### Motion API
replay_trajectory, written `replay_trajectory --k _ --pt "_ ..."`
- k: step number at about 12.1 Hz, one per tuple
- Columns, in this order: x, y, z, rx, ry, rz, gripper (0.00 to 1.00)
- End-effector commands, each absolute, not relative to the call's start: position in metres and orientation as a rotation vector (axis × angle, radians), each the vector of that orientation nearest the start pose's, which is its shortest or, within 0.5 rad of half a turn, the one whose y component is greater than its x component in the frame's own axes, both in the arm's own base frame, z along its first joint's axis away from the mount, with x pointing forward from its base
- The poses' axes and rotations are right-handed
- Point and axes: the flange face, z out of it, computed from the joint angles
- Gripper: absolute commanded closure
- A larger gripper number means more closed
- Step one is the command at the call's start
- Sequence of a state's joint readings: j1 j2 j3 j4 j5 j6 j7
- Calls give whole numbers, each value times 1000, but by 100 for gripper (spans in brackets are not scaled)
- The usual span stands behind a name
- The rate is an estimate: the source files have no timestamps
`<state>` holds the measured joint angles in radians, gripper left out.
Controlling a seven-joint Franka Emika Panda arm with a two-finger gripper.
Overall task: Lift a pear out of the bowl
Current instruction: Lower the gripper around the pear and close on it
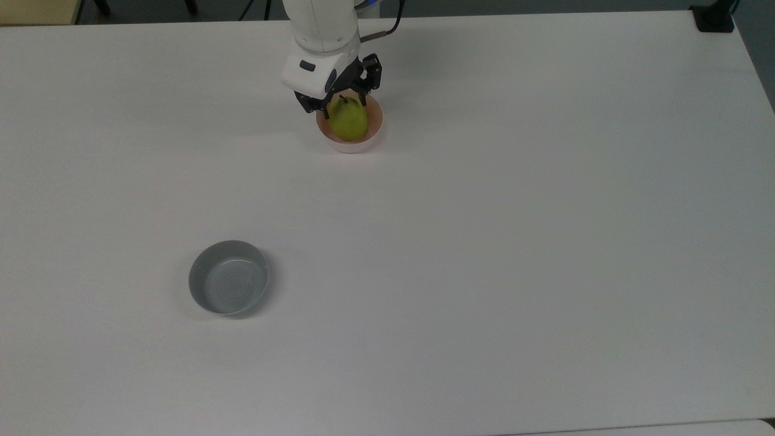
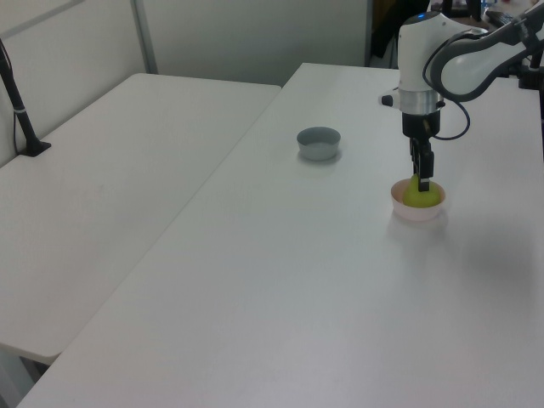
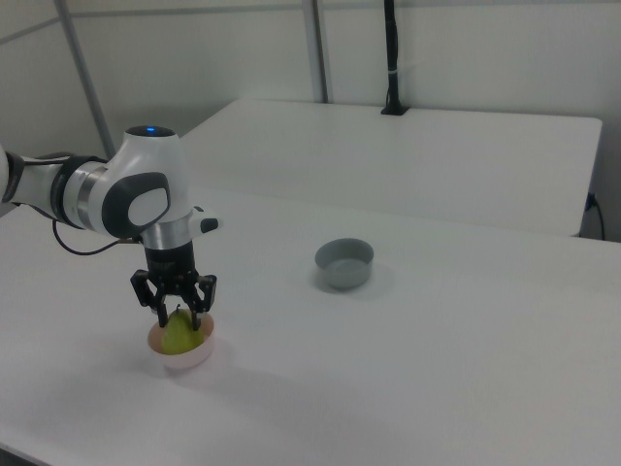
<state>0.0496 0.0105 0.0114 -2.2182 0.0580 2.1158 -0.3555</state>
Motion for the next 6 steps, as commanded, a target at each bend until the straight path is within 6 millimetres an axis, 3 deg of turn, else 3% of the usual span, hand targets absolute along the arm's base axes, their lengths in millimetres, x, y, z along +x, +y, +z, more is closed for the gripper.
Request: replay_trajectory --k 1,4,6 --pt "513 46 358 -3032 -544 116 100" --pt "507 47 368 -3025 -540 172 100" --pt "500 63 397 -3034 -571 122 100"
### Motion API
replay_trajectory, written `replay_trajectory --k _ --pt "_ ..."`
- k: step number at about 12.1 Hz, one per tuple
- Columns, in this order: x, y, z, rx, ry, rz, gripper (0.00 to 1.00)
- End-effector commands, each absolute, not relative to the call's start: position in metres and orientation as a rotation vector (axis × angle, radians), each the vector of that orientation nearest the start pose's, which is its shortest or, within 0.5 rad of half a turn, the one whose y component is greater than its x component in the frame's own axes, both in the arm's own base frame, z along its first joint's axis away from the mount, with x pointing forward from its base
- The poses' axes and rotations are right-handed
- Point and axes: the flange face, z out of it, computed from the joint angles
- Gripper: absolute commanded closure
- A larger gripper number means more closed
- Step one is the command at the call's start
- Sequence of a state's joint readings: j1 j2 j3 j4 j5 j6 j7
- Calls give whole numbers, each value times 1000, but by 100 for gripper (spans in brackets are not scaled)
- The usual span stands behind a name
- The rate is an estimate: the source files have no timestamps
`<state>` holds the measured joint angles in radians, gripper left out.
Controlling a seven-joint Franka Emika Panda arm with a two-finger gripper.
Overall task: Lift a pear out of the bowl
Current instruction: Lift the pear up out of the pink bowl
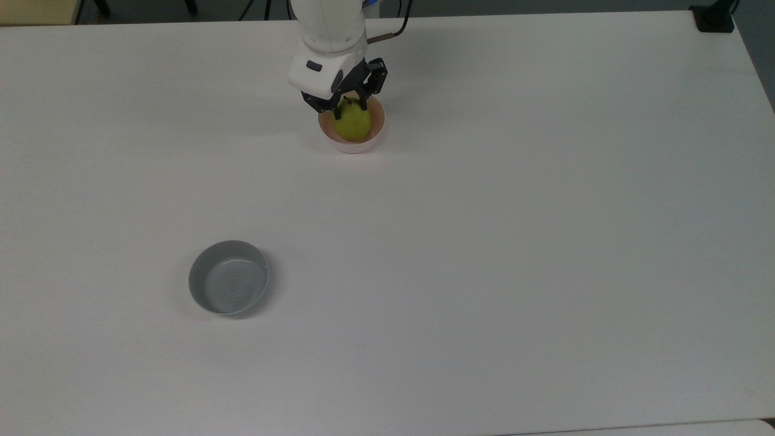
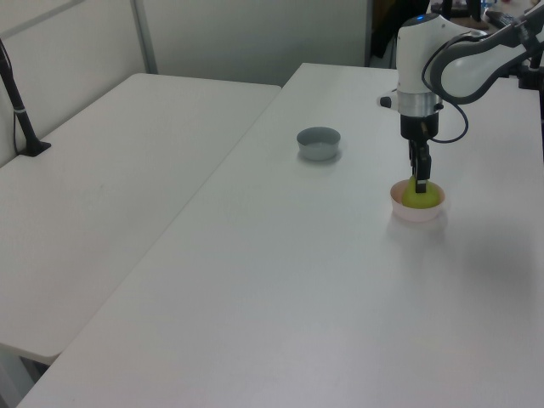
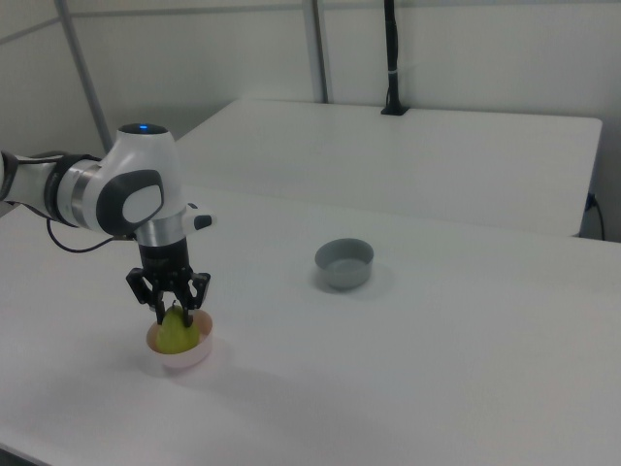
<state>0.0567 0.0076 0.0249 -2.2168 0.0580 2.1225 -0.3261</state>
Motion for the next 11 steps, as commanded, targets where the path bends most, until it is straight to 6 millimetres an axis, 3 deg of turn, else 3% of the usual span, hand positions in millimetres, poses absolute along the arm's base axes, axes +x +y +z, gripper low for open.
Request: replay_trajectory --k 1,2,4,8,9,11 --pt "502 62 413 -3067 -513 93 100" --pt "506 61 429 -3101 -490 114 100" --pt "517 56 484 -3117 -465 117 100" --pt "528 18 587 -3125 -359 76 100" --pt "529 4 605 -3124 -320 70 100" --pt "529 -28 620 -3118 -290 47 100"
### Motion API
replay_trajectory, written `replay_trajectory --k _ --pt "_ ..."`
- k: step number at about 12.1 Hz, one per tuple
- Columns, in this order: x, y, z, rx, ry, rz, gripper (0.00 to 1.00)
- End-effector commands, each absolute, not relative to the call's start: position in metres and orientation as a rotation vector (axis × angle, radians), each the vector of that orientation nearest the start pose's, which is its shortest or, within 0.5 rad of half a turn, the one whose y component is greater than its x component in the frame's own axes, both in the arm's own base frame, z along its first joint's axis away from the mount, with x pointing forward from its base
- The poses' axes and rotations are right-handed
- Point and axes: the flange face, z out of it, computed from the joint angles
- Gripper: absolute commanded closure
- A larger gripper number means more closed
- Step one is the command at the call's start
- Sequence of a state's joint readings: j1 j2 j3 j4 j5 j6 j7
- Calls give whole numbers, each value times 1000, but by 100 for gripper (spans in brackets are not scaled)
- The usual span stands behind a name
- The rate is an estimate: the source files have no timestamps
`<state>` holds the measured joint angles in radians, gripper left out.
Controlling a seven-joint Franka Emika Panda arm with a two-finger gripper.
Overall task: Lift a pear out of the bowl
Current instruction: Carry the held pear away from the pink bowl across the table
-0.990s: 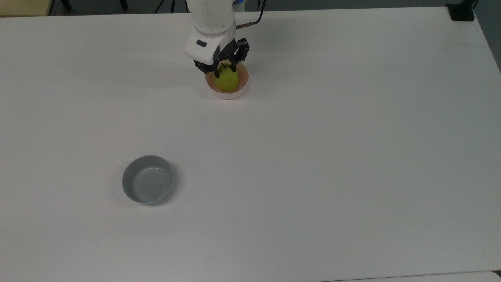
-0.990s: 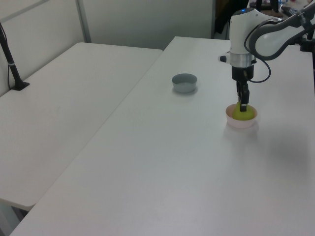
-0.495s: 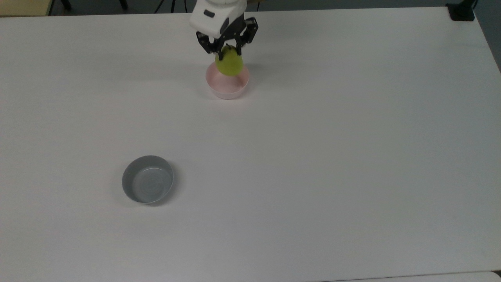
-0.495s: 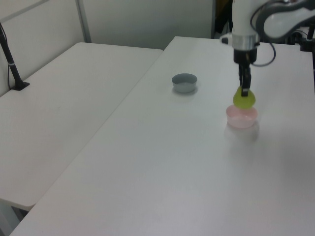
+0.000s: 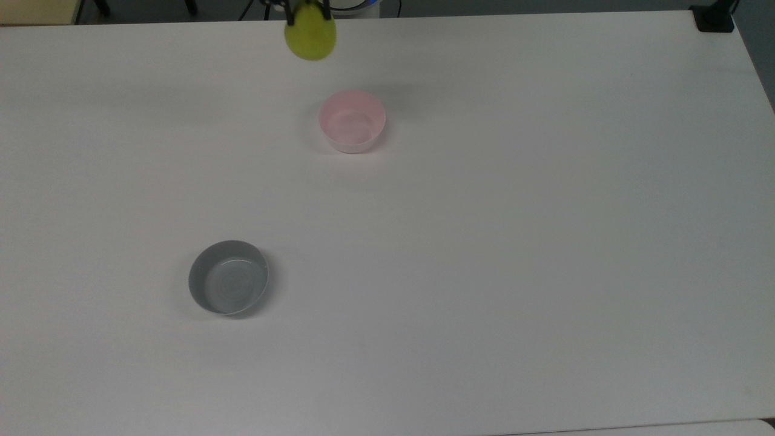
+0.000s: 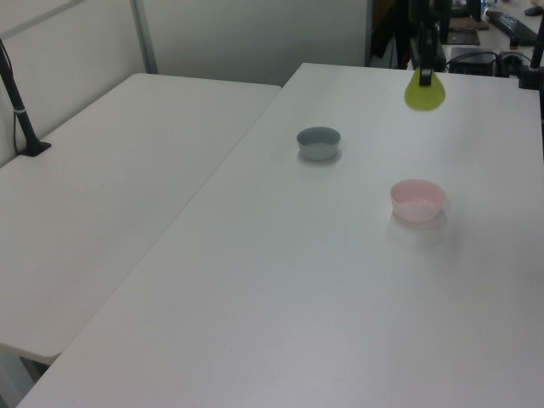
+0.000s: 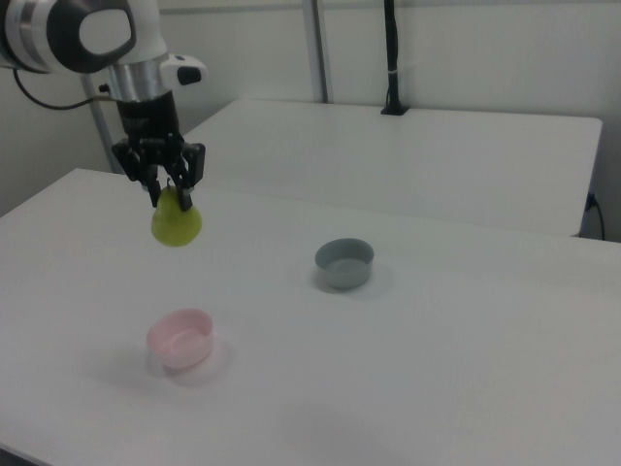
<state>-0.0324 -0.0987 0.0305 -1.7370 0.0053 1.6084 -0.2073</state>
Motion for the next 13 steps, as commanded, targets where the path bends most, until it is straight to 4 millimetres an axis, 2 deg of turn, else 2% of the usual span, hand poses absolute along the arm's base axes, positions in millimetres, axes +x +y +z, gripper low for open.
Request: replay_trajectory --k 1,4,6,8,9,11,13 --pt "531 -36 624 -3117 -324 25 100" --pt "552 -72 629 -3111 -391 -30 100" --pt "567 -97 623 -3129 -427 -80 100" --pt "569 -132 614 -3134 -473 -73 100" --pt "573 -159 612 -3147 -479 -100 100" --pt "586 -197 591 -3175 -445 -112 100" --pt "600 -224 556 -3175 -352 -124 100"
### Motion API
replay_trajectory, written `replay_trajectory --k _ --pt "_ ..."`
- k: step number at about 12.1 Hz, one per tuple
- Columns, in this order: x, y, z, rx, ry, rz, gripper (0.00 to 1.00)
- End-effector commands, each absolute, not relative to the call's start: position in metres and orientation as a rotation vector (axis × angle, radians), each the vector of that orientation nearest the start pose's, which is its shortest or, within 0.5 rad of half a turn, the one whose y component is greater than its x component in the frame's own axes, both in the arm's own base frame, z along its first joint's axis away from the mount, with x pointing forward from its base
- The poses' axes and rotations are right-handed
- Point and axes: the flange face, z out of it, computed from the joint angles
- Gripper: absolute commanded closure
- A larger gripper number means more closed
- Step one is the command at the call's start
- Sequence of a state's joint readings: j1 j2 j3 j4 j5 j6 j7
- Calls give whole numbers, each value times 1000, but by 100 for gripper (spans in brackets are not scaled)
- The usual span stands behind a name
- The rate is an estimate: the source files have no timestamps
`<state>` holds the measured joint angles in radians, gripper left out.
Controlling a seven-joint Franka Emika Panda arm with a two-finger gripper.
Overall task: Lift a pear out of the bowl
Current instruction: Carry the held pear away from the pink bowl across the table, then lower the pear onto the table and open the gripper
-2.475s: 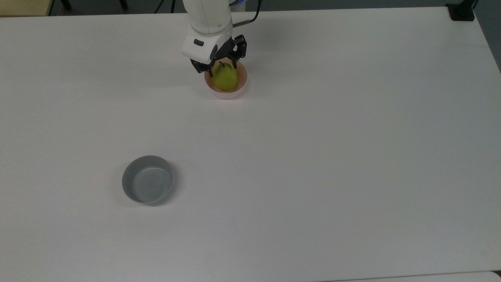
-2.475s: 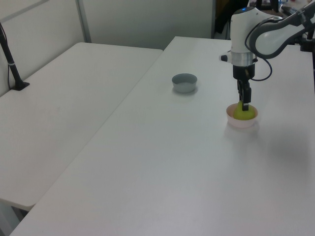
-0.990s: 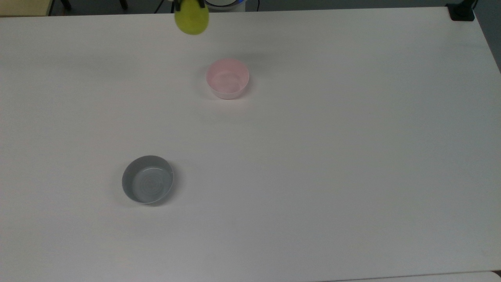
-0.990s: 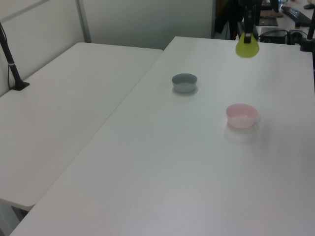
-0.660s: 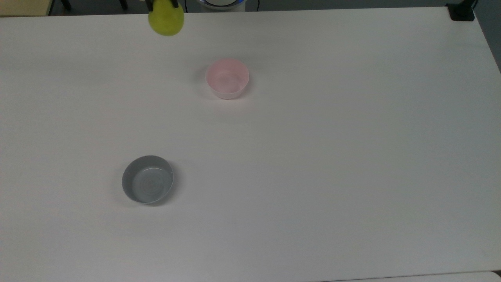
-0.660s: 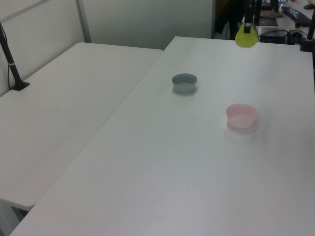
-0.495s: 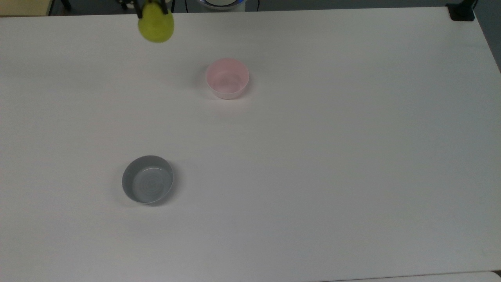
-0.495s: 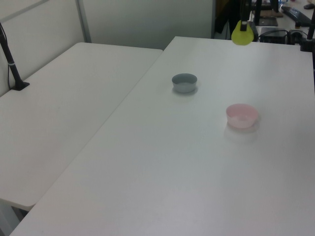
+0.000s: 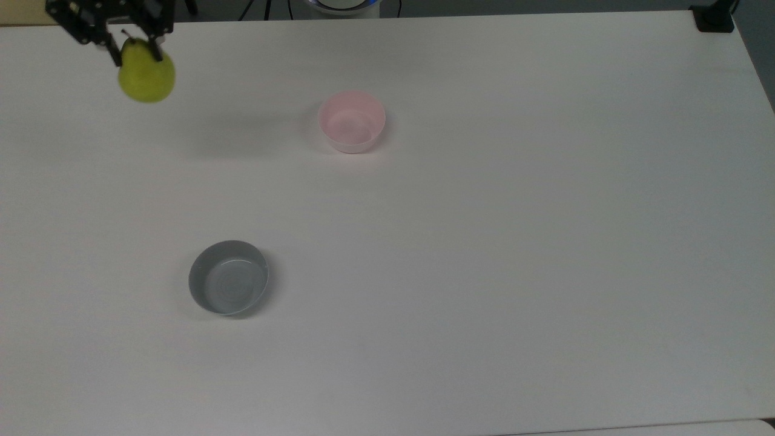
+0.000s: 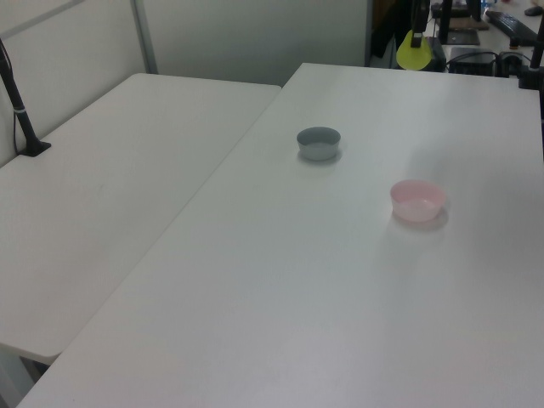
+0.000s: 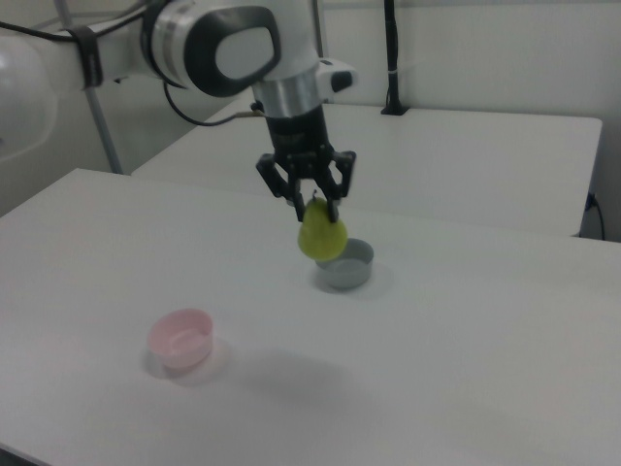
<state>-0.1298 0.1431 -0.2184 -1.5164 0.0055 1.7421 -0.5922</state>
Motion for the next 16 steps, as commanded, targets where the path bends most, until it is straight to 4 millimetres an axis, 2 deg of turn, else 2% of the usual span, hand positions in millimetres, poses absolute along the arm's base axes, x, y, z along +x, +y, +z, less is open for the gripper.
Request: replay_trajectory --k 1,3,5,8,9,13,16 --pt "608 -234 540 -3160 -284 -138 100" --pt "618 -256 503 -3172 -141 -120 100" --pt "629 -282 464 -3190 -83 -124 100" --pt "635 -307 403 -3179 -23 -60 100" --pt "636 -308 388 -3177 -20 -27 100" --pt "638 -309 368 -3164 26 11 99" --pt "637 -310 376 -3171 63 1 24"
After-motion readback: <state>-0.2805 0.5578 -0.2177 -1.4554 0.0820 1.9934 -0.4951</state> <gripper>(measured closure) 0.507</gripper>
